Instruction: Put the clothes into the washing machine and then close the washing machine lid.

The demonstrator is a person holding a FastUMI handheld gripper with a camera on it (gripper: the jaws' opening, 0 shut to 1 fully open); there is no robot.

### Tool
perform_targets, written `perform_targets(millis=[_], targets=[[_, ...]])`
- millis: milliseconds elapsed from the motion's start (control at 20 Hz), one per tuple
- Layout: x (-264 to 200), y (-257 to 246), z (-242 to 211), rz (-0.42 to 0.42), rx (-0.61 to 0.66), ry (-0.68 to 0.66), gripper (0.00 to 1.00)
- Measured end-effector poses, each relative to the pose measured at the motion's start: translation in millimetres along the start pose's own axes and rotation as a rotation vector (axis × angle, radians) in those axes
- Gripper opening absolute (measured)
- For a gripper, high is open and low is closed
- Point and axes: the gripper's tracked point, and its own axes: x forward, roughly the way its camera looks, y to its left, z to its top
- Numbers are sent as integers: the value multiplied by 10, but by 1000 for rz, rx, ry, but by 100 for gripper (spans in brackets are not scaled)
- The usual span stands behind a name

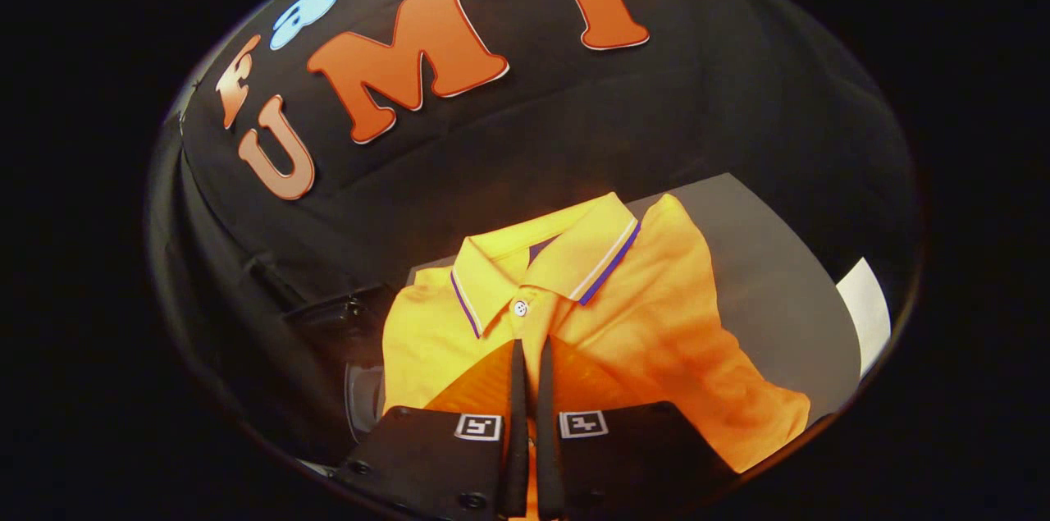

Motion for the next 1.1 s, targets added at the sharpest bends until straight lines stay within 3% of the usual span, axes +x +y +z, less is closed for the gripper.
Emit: perform_targets(millis=[600,800,1100], targets=[[-1066,978,-63,71,28,-201,12],[-1417,1502,-294,98,-21,-237,12],[-1584,2391,-778,165,-75,-215,12]])
